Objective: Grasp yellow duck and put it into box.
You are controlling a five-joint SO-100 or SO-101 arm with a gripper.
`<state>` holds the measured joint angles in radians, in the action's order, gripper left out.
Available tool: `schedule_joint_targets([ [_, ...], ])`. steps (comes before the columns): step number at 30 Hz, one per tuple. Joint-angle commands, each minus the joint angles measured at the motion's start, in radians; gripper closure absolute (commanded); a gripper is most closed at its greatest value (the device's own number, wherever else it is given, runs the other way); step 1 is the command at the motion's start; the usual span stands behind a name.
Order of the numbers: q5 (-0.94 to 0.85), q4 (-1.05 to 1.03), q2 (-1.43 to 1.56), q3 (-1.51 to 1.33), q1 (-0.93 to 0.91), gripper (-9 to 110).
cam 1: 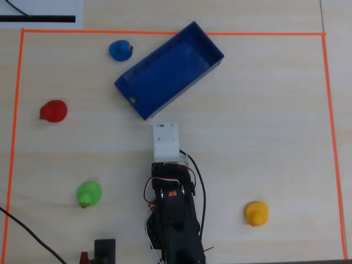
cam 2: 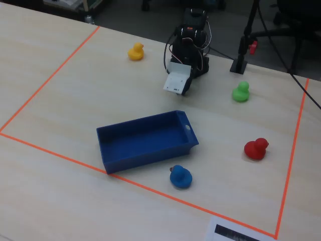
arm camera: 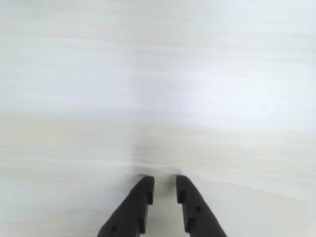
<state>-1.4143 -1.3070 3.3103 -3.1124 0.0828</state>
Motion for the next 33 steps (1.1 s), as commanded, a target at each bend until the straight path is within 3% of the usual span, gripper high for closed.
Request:
schedule_joint_targets([
  [1, 0.008, -0.015, 0.0, 0.002, -0.005, 98],
  [33, -0.002, -0.015, 0.002, 0.002, -0.044, 98],
])
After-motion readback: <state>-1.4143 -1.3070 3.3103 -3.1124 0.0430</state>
